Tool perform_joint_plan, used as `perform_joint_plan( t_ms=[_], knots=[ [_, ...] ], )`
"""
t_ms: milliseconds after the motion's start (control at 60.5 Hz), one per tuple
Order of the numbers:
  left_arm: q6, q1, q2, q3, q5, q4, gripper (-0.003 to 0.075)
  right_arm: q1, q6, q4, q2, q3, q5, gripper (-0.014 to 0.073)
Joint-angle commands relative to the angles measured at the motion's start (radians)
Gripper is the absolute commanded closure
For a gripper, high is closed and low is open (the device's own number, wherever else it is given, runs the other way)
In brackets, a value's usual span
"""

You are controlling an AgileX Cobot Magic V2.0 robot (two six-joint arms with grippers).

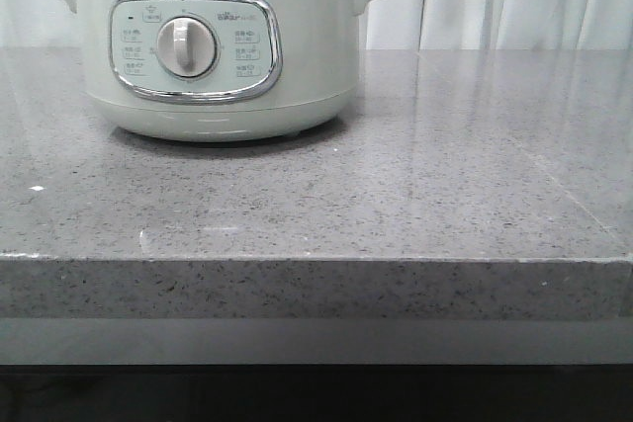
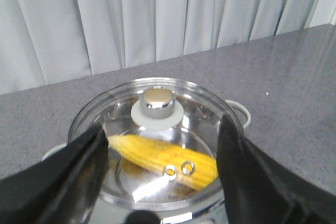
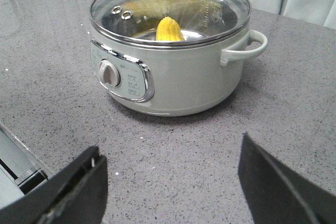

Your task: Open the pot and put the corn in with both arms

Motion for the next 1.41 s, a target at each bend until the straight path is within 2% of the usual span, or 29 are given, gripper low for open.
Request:
perform_joint_plan(
  t_ms=[0,298,496,562,612,794,877,959,1389],
  knots=[
    [-0.001,-0.001,-0.112,0.067,-0.069,0.004,0.0283,-0.001,-0.004,0.008,-0.008,-0.025,-0.079,0.0053],
    [-0.001,-0.001,-0.417,0.351,-0.063,0.000,0.0283,-0.001,-0.004,0.008,-0.008,-0.025,-0.057,0.0053],
    [-0.001,-0.001,-0.510,0.427,-0.063,0.000,0.0284,-0.001,-0.004,0.008,-0.008,-0.025,-0.055,0.0054],
    [-0.001,-0.001,-0.513,0.434,-0.063,0.000,0.0305,-0.001,-0.004,0.008,-0.008,-0.025,-0.056,0.0066],
    [-0.001,-0.001,-0.513,0.434,-0.062,0.000,0.0346,-0.001,-0.004,0.008,-0.008,-0.025,-0.056,0.0111],
    [-0.001,-0.001,-0.513,0.434,-0.062,0.000,0.0559,-0.001,-0.004,0.008,-0.008,-0.025,-0.048,0.0461],
    [-0.001,-0.001,-0.513,0.434,-0.062,0.000,0.0648,-0.001,-0.004,0.008,-0.008,-0.025,-0.048,0.0581],
    [-0.001,-0.001,-0.513,0.434,-0.062,0.000,0.0725,-0.001,-0.004,0.008,-0.008,-0.025,-0.048,0.0665],
    [-0.001,-0.001,-0.513,0.434,-0.062,0.000,0.0741,-0.001,-0.004,0.008,-0.008,-0.025,-0.048,0.0661]
  ],
)
